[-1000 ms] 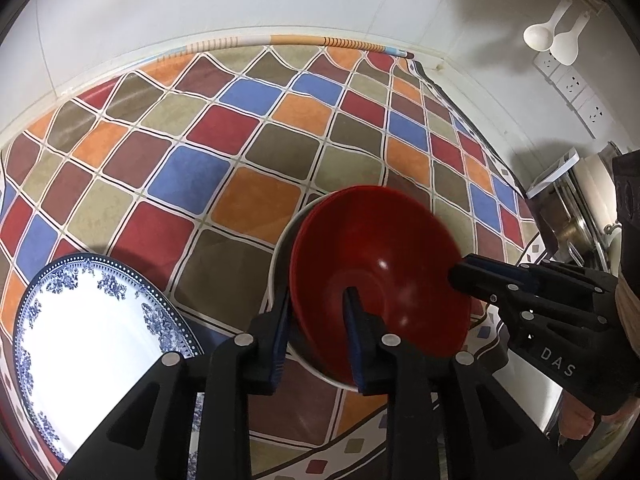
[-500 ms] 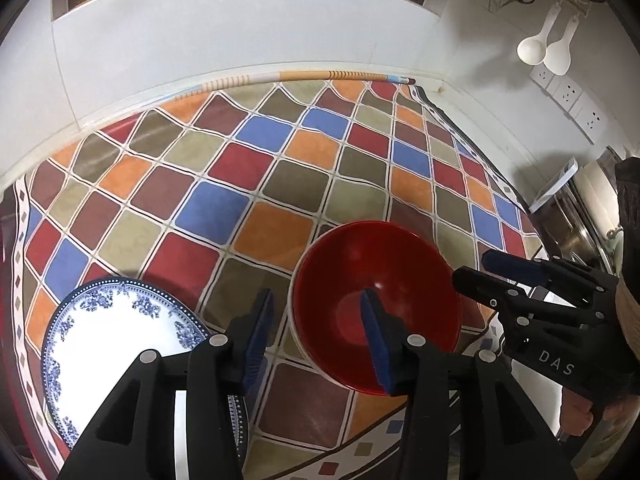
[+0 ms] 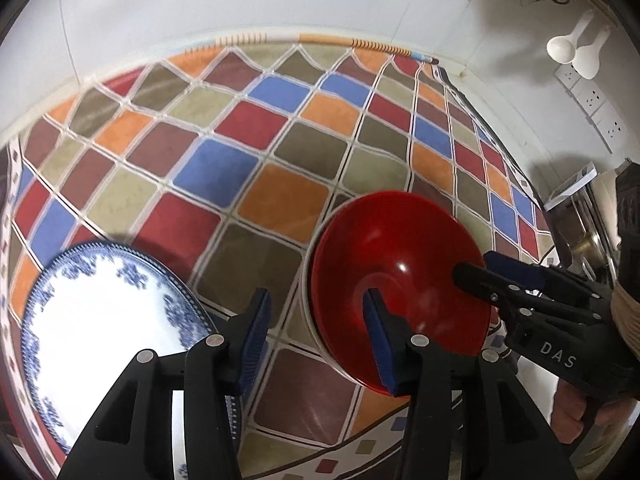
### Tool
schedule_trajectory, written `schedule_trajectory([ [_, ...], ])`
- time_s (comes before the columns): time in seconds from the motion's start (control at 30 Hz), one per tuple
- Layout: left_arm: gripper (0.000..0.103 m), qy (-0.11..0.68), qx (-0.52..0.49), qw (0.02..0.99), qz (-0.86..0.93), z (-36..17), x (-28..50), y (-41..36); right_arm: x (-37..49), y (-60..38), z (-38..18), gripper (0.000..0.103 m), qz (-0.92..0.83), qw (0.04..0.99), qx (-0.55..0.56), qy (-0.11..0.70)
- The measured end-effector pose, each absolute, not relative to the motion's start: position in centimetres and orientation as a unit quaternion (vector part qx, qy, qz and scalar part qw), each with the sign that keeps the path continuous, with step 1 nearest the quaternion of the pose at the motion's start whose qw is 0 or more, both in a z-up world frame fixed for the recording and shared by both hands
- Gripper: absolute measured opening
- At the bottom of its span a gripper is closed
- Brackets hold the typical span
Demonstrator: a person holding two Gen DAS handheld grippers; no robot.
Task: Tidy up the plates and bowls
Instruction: 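Grip the nested bowl stack with both grippers and lift it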
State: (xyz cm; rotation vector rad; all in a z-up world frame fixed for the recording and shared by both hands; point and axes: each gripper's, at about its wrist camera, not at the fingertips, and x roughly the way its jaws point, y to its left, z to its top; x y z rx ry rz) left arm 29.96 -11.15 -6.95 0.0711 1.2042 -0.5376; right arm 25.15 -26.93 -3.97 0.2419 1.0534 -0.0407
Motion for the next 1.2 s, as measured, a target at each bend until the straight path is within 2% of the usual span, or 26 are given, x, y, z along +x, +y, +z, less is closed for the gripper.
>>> schedule_trajectory([
  [0.27,0.045,0.598,0.004,0.762,-0.249,-9.0,30.4,-11.6,26.0,-27.2,-6.5,0.044,0.002,0.833,0.151,0.532],
  [0.47,0.034,0.609,-0.01,0.753,-0.247,-9.7,30.6,-11.8,26.4,-27.2,-8.0,0.044,0.027,0.813,0.181,0.553],
  [0.7,0.028,0.612,-0.013,0.756,-0.232,-10.0,30.7,-11.8,26.8,-27.3,-8.7,0.035,0.037,0.804,0.198,0.56],
  [1.2,0.027,0.617,-0.035,0.76,-0.2,-10.2,29.8,-11.2,26.8,-27.5,-8.6,0.028,0.035,0.808,0.197,0.555],
])
